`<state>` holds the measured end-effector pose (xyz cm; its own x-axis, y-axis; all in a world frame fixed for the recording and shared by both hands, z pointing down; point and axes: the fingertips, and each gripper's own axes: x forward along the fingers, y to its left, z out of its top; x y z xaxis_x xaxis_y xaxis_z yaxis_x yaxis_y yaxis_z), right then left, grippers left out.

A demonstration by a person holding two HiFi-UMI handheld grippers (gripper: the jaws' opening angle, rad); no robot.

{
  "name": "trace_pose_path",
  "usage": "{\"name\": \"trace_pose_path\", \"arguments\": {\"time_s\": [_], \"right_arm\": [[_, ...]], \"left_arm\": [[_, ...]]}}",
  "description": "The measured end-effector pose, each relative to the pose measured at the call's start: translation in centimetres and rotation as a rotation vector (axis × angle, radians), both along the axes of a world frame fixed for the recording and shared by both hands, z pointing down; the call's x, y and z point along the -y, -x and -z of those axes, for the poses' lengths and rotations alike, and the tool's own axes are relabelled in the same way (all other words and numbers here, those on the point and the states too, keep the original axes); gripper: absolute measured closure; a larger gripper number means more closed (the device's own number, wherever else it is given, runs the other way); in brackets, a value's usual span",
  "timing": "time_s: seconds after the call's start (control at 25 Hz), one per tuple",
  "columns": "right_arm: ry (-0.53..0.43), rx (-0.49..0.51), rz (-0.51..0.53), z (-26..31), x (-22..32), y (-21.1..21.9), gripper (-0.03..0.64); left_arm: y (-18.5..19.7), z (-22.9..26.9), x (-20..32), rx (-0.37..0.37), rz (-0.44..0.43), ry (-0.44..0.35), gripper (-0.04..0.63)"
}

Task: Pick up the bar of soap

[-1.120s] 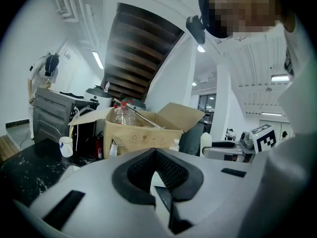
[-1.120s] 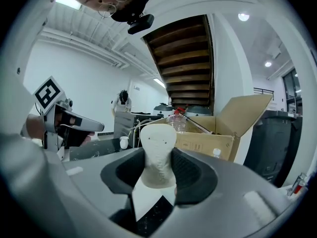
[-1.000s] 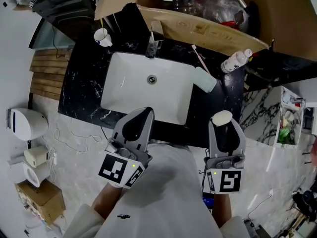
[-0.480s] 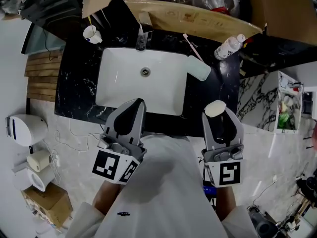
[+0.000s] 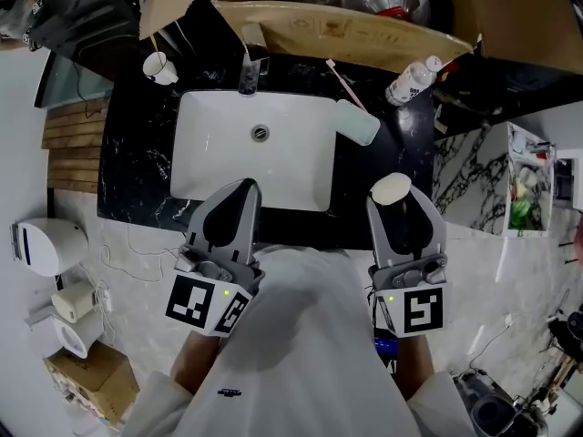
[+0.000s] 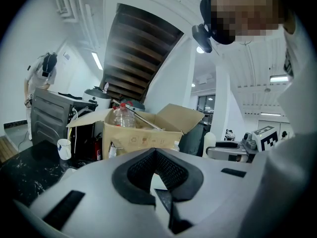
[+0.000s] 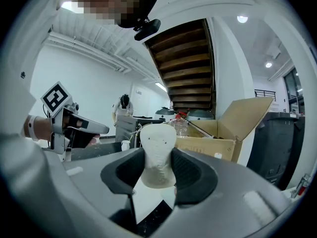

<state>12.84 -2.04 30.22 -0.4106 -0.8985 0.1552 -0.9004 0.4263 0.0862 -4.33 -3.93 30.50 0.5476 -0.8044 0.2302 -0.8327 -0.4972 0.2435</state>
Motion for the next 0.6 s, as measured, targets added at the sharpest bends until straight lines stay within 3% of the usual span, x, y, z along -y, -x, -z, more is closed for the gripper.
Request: {"name": "trace_pose_path", "arguments": {"time_s": [0.6], "right_arm": [[0.012,0.0,-0.013,-0.4,0.3,-0.9,0.433]], "left_arm": [[-1.2,0.0,0.0,0.001,-0.011,0.0,0.595]]}}
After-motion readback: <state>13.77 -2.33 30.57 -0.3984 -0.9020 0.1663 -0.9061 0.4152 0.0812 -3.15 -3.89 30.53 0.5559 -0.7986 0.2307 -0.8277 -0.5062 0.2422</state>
